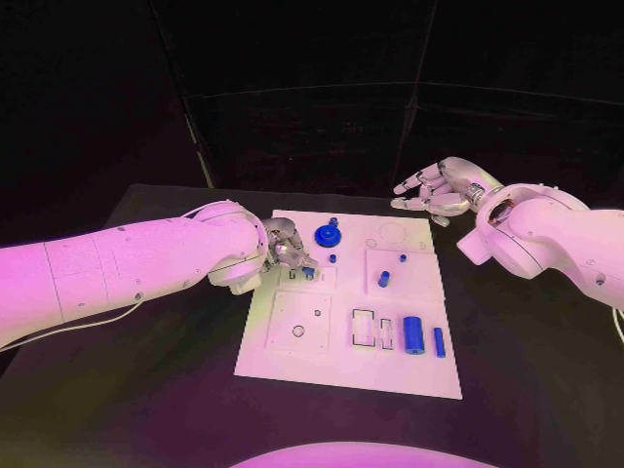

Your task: Assemble the parts on the task board

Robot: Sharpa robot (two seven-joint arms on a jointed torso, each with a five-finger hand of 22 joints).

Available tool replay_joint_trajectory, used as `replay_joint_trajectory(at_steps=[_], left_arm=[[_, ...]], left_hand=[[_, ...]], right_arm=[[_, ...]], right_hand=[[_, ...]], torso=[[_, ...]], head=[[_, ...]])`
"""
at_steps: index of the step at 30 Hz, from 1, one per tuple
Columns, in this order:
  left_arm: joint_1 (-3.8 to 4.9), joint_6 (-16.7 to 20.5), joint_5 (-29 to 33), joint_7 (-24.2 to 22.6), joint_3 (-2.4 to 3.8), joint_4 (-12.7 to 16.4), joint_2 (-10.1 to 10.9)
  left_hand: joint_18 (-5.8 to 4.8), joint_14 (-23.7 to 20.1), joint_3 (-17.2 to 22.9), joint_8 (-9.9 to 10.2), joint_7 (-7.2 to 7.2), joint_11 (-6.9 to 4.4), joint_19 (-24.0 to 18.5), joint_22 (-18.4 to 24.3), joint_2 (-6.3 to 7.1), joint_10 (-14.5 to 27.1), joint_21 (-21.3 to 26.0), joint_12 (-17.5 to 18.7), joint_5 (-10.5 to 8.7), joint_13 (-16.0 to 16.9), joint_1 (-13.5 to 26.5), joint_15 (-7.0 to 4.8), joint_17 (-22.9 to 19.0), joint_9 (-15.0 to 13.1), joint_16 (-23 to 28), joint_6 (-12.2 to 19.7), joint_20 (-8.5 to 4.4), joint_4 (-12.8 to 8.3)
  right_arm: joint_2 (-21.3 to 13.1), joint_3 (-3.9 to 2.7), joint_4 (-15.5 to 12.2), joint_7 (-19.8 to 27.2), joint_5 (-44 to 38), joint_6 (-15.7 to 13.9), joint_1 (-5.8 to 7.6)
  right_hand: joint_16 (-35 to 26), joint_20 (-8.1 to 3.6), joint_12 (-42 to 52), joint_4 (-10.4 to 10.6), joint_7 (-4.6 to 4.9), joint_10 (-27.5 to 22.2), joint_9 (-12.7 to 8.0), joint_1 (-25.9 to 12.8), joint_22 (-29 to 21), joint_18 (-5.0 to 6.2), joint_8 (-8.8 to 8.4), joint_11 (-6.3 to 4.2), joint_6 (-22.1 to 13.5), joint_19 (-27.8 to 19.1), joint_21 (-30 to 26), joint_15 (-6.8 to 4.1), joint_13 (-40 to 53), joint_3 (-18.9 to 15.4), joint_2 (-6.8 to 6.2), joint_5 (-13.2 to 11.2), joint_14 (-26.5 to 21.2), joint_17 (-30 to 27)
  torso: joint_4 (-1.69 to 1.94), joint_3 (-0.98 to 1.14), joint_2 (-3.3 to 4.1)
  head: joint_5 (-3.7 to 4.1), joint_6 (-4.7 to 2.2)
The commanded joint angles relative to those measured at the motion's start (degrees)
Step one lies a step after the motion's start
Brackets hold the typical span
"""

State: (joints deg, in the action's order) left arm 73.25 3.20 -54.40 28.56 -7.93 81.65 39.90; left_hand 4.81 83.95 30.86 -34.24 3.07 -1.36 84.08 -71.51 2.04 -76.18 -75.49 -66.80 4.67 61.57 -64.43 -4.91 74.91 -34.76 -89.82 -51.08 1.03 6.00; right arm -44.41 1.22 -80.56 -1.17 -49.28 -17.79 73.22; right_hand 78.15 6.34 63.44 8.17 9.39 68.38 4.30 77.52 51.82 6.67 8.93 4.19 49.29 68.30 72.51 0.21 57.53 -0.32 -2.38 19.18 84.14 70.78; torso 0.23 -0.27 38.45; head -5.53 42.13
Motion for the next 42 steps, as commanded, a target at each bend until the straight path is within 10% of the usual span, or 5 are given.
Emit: replay_joint_trajectory(at_steps=[1,42], left_arm=[[-0.28,0.3,-4.0,-0.5,0.0,-0.2,-0.2],[-0.76,-3.3,-5.5,0.6,0.02,-0.9,-0.8]], left_hand=[[-0.81,6.0,9.6,-0.3,-0.09,-0.09,1.3,0.0,-0.26,-0.1,0.1,0.0,-0.04,0.0,0.3,-0.23,15.1,-0.1,-0.2,0.5,-0.11,-9.1],[-0.81,6.0,11.0,-0.9,-0.11,-0.11,1.3,-0.1,0.48,-0.1,0.1,0.2,0.7,-0.3,0.7,-0.25,15.1,-0.7,-0.2,0.5,-0.13,-9.8]], right_arm=[[0.0,-0.04,0.0,0.3,0.2,0.2,0.11],[0.3,-0.04,0.1,0.3,0.2,0.6,0.1]], right_hand=[[-0.2,-0.26,0.0,0.0,0.01,0.3,-0.1,0.3,-0.1,0.78,0.24,0.09,0.4,-0.1,-0.3,-0.39,-0.1,-0.2,0.27,0.1,1.7,0.0],[-0.2,-0.27,0.1,0.1,0.03,0.3,-0.1,0.2,0.1,0.75,0.3,0.09,0.4,0.0,-0.3,-0.39,0.0,-0.3,0.35,0.4,1.8,0.0]], torso=[[-0.19,-0.03,0.09],[-0.12,-0.02,0.04]], head=[[-0.1,-0.04],[-0.07,0.29]])
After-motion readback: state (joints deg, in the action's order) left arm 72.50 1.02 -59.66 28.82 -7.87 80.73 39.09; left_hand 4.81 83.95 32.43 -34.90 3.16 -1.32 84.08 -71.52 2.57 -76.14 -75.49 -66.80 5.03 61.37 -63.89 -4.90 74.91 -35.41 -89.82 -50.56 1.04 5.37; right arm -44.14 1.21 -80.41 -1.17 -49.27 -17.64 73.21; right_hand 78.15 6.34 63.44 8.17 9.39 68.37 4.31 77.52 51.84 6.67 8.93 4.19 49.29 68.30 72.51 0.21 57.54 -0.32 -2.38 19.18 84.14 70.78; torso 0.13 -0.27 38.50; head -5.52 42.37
